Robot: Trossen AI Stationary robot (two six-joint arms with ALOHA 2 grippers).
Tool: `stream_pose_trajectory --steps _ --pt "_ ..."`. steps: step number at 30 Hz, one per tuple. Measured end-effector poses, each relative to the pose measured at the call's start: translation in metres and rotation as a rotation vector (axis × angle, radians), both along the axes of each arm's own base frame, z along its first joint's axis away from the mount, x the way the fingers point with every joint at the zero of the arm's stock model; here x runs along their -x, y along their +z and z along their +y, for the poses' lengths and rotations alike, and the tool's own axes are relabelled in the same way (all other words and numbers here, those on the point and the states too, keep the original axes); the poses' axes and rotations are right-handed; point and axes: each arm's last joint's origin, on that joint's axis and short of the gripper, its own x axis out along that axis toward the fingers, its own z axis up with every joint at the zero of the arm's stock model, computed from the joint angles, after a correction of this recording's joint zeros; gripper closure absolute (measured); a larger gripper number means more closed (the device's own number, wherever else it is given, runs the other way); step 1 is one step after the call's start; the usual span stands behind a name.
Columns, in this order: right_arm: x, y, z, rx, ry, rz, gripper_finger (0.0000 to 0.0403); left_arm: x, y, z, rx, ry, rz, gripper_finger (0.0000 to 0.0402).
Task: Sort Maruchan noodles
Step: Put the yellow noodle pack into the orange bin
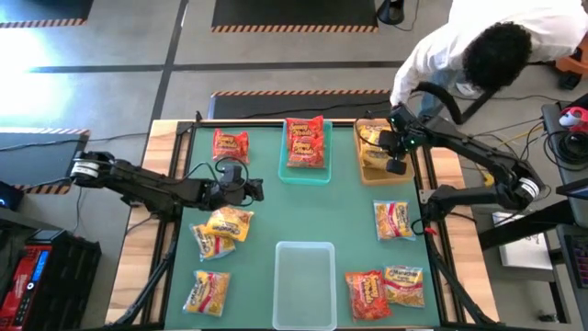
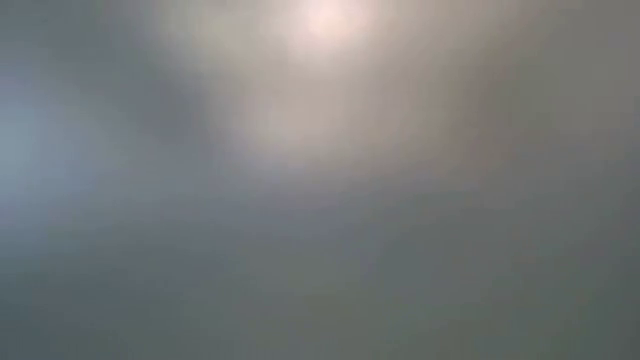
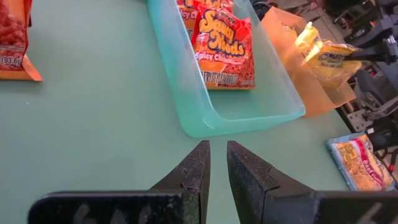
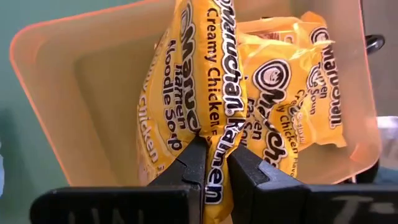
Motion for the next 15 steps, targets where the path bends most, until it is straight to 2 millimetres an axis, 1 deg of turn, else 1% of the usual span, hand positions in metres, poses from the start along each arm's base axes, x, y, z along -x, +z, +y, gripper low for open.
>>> stream_pose_trajectory --steps 7,11,15 --pt "-0.0015 -0.0067 -0.0018 -0.049 -0.037 0.026 0.0374 -0.0013 0.0023 -0.0001 -0.001 -0.001 -0.007 0.0364" --pt "-0.0025 -0.0055 -0.0029 -0.049 -0.11 -0.012 0.0374 -0.0013 0.0023 -0.0001 -0.001 -0.001 -0.007 0.0364" --pt "-0.0028 -0.004 -0.0033 -0.054 -0.139 -0.024 0.0369 -0.0013 0.0023 -0.0001 -0.001 -0.001 -0.007 0.0364"
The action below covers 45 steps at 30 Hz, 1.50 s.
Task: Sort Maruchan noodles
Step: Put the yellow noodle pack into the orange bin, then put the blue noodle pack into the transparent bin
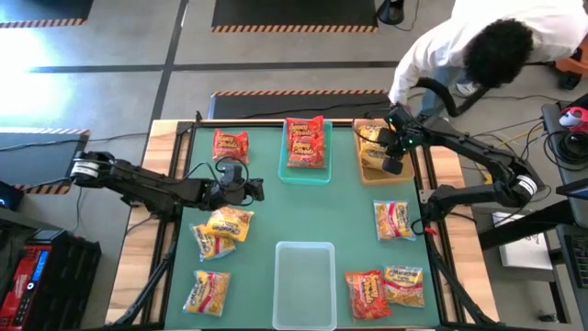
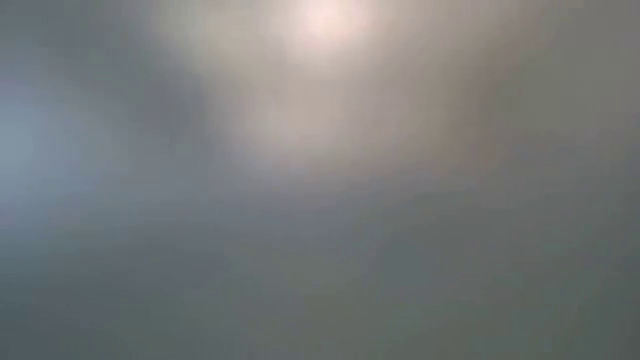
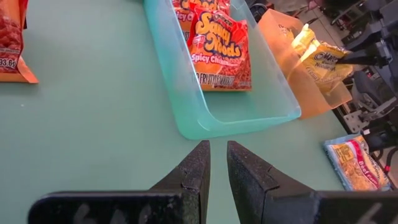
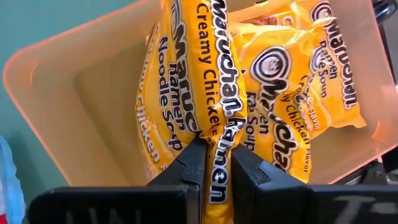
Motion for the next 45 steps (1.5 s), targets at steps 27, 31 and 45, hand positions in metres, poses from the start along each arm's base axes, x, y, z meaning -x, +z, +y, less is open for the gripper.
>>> stream_pose_trajectory --steps 27,31,45 --pt "0.0 0.048 -0.009 0.124 -0.438 -0.052 0.0225 -0.001 0.0 -0.001 0.026 -0.045 0.006 0.0364" --pt "0.0 0.067 -0.005 -0.005 -0.599 -0.165 0.0233 -0.001 -0.001 -0.002 0.04 -0.077 0.012 0.0364" --pt "-0.04 0.06 0.056 -0.488 -0.657 -0.253 0.027 -0.003 -0.002 -0.007 0.086 -0.282 0.064 0.0364"
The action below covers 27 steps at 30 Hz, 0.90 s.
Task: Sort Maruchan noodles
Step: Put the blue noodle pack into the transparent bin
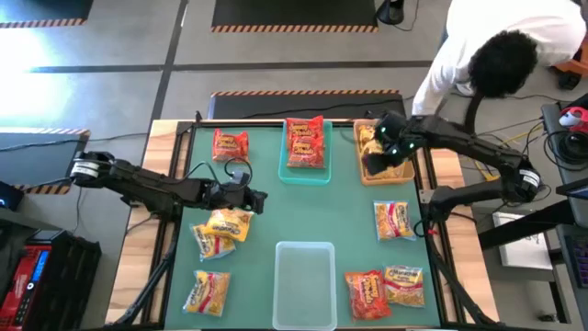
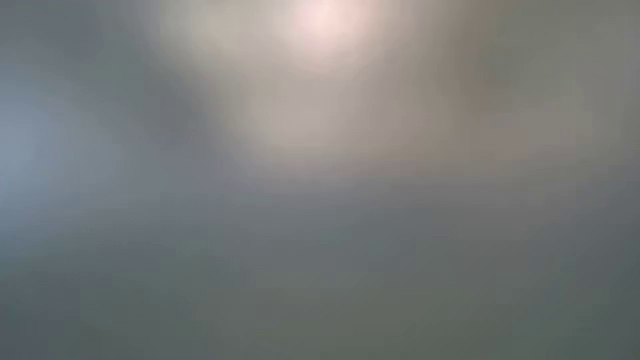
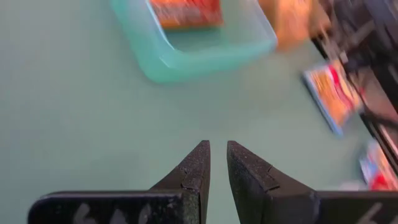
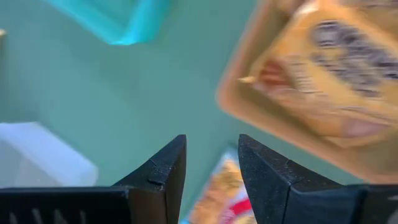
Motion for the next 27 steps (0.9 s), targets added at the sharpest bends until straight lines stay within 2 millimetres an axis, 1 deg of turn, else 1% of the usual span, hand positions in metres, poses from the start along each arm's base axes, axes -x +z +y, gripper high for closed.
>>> stream_pose_trajectory --steps 5,9,12,16,20,23,27 --pt "-0.024 -0.004 0.025 -0.004 0.044 -0.092 0.0273 -0.001 -0.001 -0.003 -0.013 -0.129 0.03 0.0364" --pt "-0.029 -0.009 0.044 -0.047 0.063 -0.069 0.0273 -0.001 -0.001 -0.003 -0.021 -0.172 0.04 0.0364" --pt "-0.028 -0.016 0.059 -0.103 0.038 -0.01 0.0273 -0.001 -0.001 -0.004 -0.005 -0.189 0.039 0.0364" --pt "-0.026 -0.033 0.076 -0.161 0.011 0.084 0.0274 -0.001 -0.001 -0.005 0.03 -0.19 0.032 0.0364" --pt "-0.017 -0.047 0.089 -0.191 0.001 0.198 0.0275 -0.002 0.0 -0.005 0.04 -0.173 0.007 0.0364" --pt "-0.007 -0.054 0.097 -0.202 -0.003 0.312 0.0276 -0.004 0.003 -0.006 0.066 -0.154 -0.042 0.0364" --pt "0.001 -0.063 0.105 -0.201 0.014 0.405 0.028 -0.008 0.01 -0.008 0.073 -0.161 -0.119 0.0364"
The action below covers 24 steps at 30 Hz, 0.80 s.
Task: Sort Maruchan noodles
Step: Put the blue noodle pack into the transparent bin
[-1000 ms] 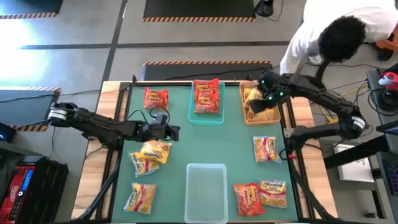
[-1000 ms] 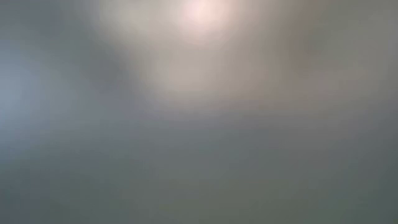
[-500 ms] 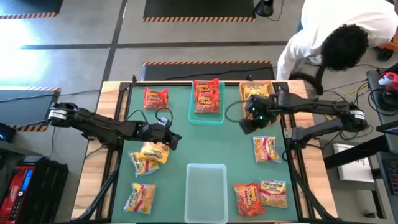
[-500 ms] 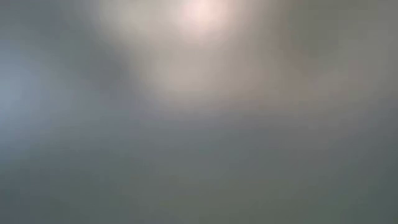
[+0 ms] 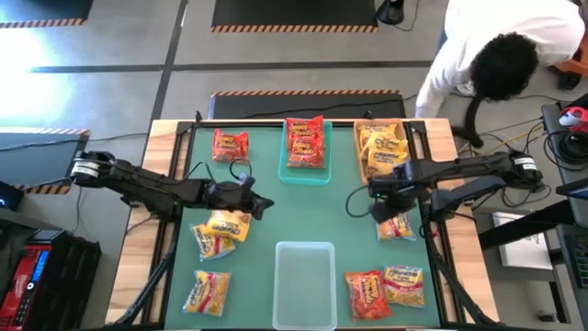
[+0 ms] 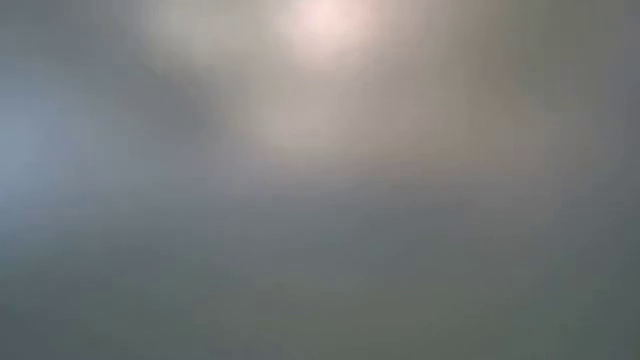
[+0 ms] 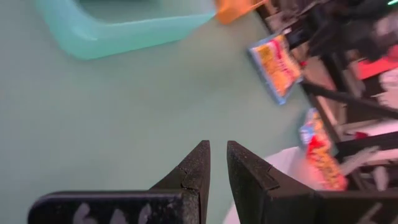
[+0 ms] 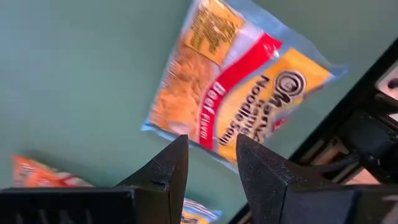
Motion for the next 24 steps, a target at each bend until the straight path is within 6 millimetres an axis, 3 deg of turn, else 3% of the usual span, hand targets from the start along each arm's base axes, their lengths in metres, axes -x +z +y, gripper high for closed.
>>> stream_pose_trajectory --steps 12,24 --pt "0.019 -0.039 0.007 0.001 0.054 0.131 0.0282 -0.005 0.01 -0.002 0.015 -0.002 -0.113 0.0364" --pt "0.006 -0.053 0.007 -0.001 0.087 0.077 0.0285 -0.005 0.011 -0.004 0.012 -0.013 -0.131 0.0364"
